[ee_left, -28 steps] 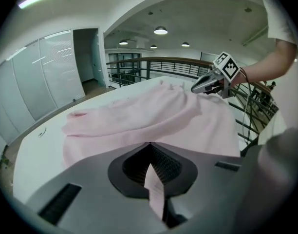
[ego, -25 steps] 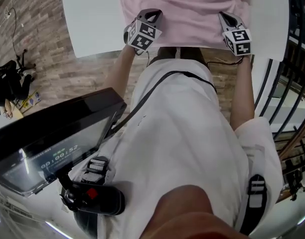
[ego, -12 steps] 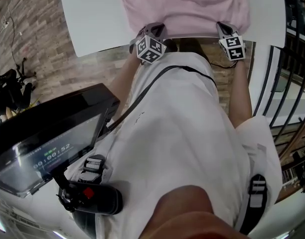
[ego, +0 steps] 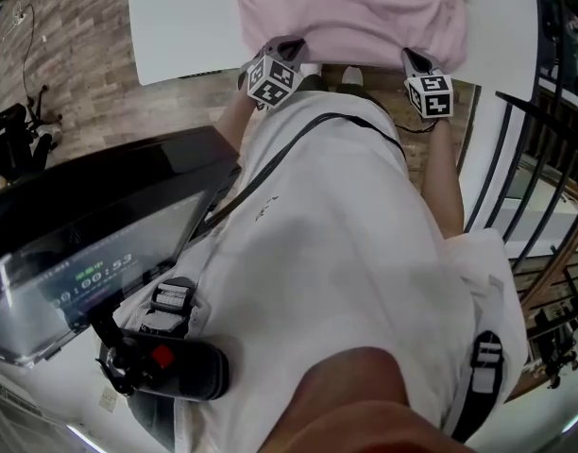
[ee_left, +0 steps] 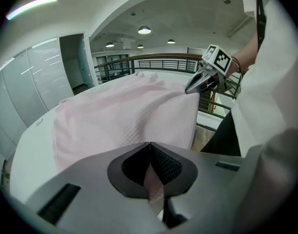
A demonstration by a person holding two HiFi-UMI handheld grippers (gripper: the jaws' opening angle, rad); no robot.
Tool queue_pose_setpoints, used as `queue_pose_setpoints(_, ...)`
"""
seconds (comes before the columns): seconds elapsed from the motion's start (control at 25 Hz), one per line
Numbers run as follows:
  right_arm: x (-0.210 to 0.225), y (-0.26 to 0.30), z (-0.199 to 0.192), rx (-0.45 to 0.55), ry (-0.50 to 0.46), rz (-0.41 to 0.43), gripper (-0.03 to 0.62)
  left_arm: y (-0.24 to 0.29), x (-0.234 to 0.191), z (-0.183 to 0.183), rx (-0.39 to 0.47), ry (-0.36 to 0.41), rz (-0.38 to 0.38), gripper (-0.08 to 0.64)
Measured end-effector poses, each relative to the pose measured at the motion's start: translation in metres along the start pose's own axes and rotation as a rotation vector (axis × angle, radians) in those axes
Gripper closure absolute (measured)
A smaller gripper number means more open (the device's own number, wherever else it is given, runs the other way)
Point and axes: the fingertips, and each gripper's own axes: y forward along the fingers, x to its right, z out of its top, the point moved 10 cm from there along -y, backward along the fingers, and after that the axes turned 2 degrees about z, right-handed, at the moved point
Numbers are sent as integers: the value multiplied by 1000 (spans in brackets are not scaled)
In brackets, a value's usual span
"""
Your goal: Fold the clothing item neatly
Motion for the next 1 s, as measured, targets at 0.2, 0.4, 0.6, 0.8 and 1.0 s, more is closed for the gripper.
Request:
queue_pose_setpoints(0.2, -23, 8, 24, 10, -159, 82, 591, -13, -13, -6, -45, 31, 26, 557)
queue_pose_setpoints(0.4, -54, 8, 44, -26, -418, 186, 543, -26, -2, -11, -111, 105, 4, 459)
queue_pose_setpoints(0.6, -78, 23, 56, -59, -592, 211, 457, -21, 6, -12, -170, 226, 23, 383)
queue_pose_setpoints(0.8, -95, 41, 51, -113, -682, 216, 414, -6, 11, -9, -193, 254, 42, 370)
queue_pose_setpoints(1.0, -89, 43, 43, -163, -686, 172, 411, 7, 15, -2, -198, 273, 41, 370)
